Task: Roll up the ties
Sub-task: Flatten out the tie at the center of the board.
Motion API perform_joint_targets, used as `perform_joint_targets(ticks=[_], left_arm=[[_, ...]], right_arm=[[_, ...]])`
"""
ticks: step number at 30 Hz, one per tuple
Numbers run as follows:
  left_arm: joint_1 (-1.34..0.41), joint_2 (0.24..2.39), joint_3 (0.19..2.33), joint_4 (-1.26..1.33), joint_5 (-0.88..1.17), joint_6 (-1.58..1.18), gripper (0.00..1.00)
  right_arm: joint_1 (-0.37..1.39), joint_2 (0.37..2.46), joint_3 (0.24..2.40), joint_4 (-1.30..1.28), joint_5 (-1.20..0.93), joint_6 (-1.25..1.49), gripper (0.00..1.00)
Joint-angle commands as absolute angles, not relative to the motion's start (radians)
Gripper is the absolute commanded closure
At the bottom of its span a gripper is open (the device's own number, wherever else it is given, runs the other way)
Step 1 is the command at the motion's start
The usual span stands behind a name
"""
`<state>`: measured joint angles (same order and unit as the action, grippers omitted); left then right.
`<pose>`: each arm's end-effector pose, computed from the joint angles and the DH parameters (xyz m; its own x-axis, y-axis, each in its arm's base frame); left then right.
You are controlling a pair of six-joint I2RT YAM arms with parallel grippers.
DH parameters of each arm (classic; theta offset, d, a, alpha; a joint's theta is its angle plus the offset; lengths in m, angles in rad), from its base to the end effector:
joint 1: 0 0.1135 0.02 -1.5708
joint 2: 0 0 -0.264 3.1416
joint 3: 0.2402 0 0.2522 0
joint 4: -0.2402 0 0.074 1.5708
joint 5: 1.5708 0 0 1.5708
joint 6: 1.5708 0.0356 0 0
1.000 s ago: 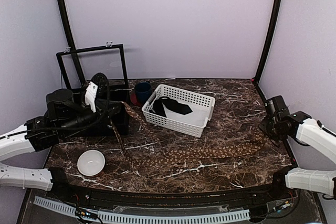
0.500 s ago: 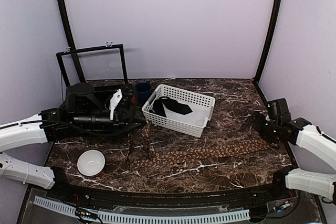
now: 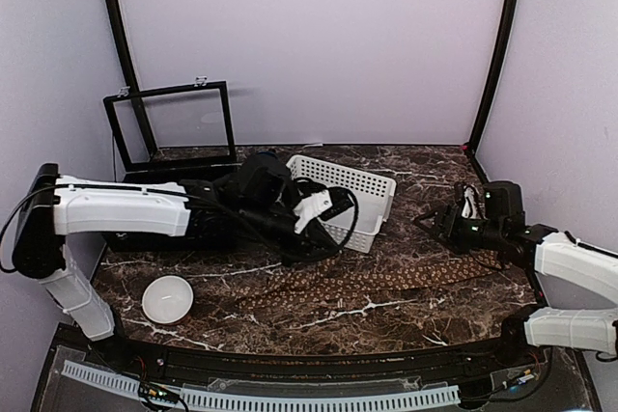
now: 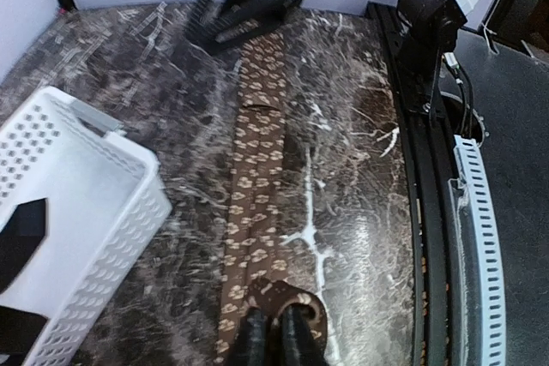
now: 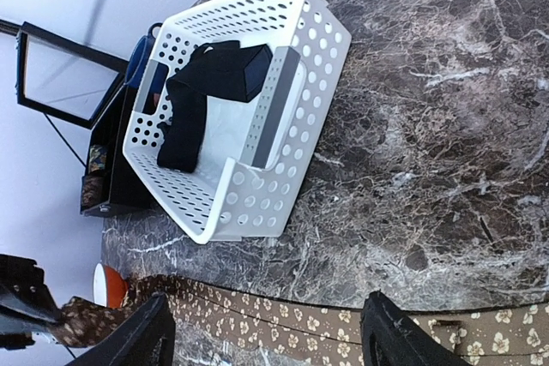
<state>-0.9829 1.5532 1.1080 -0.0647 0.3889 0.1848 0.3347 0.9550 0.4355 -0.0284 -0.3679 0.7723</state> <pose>0.1860 -0.3034 0.2739 -0.0909 0.4429 -0.8919 0.9870 0.1591 -0.0215 0.1861 0.0783 0.2036 -0.7686 0.4220 -0.4807 -0.0839 0.6784 0.7298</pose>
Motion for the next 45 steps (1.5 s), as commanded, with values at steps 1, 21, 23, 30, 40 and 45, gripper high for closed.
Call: perform_joint_targets(ticks=[1, 21, 23, 30, 40, 45], left_arm=[[-1.066, 1.739, 1.284, -0.186, 0.286, 0.253, 0.78], [-0.760, 1.007, 0.766, -0.197, -0.063, -0.360, 0.19], [-0.731, 0.981, 0.764, -0.213, -0.065, -0.371, 0.19], [-0.682, 0.939, 0.759, -0.234, -0.063, -0.367, 0.19], [-0.657, 0.930, 0.762, -0.214, -0.040, -0.353, 0.19], [-0.657, 0.938, 0.750, -0.196, -0.031, -0.354, 0.19]], right_arm=[[0.342, 0.963, 0.476, 0.003, -0.401, 0.721, 0.27], [1.055, 1.662, 1.152, -0.225, -0.085, 0.346, 0.44], [1.129, 1.780, 1.285, -0.272, -0.067, 0.323, 0.44], [1.246, 2.072, 1.616, -0.378, -0.089, 0.265, 0.45], [1.304, 2.307, 1.843, -0.554, -0.033, 0.202, 0.45], [1.323, 2.347, 1.900, -0.632, 0.007, 0.175, 0.53]])
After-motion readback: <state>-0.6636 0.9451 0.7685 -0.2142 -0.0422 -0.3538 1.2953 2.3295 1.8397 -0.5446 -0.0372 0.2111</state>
